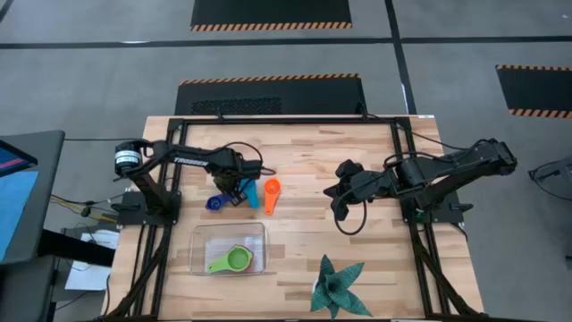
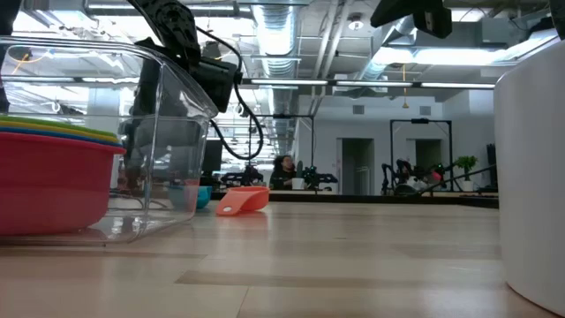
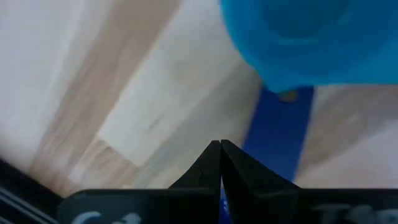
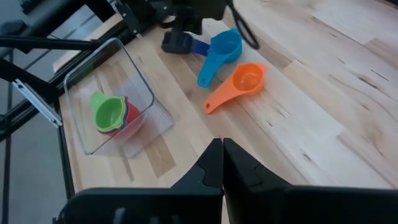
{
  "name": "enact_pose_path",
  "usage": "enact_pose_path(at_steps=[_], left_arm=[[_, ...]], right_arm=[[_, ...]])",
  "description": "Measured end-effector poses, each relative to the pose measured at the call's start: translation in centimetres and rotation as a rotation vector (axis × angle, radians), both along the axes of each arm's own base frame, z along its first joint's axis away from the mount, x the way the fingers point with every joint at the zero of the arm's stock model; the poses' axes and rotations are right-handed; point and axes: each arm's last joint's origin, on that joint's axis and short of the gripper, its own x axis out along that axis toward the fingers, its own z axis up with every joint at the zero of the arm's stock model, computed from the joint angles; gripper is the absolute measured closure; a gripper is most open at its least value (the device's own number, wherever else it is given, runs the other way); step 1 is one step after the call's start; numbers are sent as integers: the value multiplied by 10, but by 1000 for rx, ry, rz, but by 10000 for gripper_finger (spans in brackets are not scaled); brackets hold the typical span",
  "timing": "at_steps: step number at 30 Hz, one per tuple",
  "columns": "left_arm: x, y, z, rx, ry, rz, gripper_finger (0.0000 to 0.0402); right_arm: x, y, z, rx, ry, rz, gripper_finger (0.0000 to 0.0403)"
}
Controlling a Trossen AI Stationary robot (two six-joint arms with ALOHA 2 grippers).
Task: Nest measuring cups in basket
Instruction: Adjust the measuring cups
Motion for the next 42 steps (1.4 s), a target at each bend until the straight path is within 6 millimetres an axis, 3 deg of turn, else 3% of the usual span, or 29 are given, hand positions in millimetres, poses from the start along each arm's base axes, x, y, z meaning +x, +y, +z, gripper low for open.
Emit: enact_pose_path(at_steps=[11,14,18,29,36,42], left_arm=[[6,-34,0,-185,-29,-144,401],[7,-40,0,-116,-15,-177,401],[7,-36,1,43,4,-154,401],[5,-25,-3,157,15,-156,402],[-9,-26,-19,105,57,-98,401],[-2,-34,-19,-105,-43,-172,402]], right_arm=[[-1,0,-1,-4,14,0,382],[-1,0,-1,-7,15,3,386],[-1,0,-1,-10,16,5,388],[-1,2,-1,-10,16,13,384],[-2,6,-1,-10,16,32,387],[-2,6,-1,-11,17,33,382]])
